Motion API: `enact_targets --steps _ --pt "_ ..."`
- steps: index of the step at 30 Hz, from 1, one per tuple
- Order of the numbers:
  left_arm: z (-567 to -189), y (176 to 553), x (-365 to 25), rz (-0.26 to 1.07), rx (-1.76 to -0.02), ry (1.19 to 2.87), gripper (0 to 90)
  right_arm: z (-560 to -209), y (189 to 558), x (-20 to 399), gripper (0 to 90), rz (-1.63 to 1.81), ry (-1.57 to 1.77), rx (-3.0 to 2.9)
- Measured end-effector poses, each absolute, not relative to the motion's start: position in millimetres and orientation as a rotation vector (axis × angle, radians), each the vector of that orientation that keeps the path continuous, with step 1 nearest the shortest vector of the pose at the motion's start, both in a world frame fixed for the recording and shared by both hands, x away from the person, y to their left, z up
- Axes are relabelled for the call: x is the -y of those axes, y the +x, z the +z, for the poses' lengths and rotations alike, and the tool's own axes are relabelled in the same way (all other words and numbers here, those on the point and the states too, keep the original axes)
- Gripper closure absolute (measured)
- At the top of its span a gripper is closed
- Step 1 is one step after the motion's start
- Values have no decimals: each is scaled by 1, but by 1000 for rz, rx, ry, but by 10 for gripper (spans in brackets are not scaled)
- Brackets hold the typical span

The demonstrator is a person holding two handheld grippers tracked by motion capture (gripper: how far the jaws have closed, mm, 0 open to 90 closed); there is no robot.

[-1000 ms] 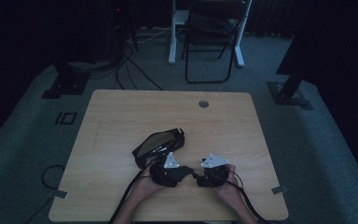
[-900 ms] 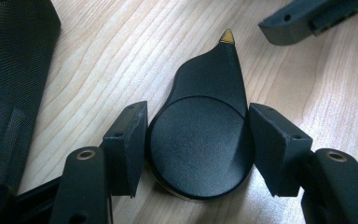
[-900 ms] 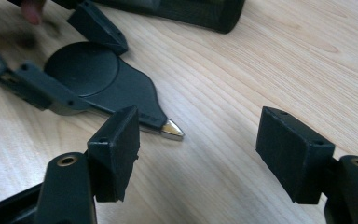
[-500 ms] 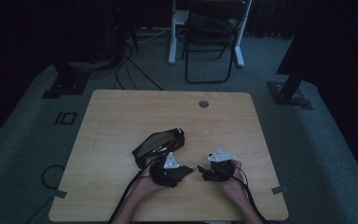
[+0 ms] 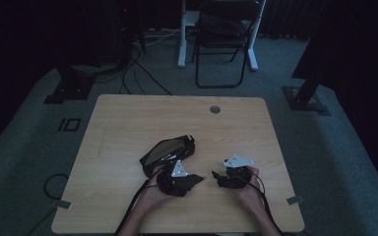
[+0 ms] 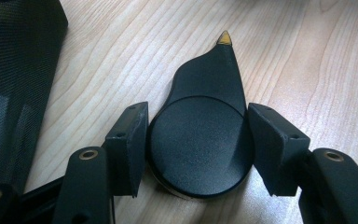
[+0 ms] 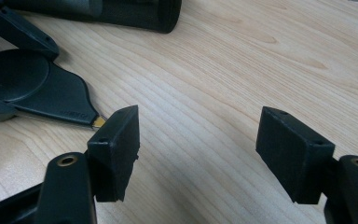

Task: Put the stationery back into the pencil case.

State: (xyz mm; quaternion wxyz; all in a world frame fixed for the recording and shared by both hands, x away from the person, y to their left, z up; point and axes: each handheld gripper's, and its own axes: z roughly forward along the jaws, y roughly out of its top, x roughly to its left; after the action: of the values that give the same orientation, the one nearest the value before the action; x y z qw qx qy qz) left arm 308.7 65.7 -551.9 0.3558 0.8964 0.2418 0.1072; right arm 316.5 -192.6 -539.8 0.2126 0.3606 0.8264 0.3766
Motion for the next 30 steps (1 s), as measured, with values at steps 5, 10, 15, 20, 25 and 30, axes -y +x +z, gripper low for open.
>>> enact_targets --steps 5,10,15,20,25,30 --pt "-546 308 -68 290 -622 2300 418 -541 318 193 302 1040 1001 -2296" --pt "-541 307 -71 302 -618 2285 418 -543 319 191 302 1028 1002 -2307" --pt "-535 305 -73 310 -613 2273 418 -545 321 191 304 1025 1007 -2308" --pt "-531 304 -75 312 -613 2255 418 -546 322 191 304 1024 999 -2313" --pt "-522 302 -78 317 -605 2236 418 -546 323 192 304 1019 994 -2318" --pt "-511 301 -81 334 -588 2225 418 -548 325 192 303 1013 999 -2322"
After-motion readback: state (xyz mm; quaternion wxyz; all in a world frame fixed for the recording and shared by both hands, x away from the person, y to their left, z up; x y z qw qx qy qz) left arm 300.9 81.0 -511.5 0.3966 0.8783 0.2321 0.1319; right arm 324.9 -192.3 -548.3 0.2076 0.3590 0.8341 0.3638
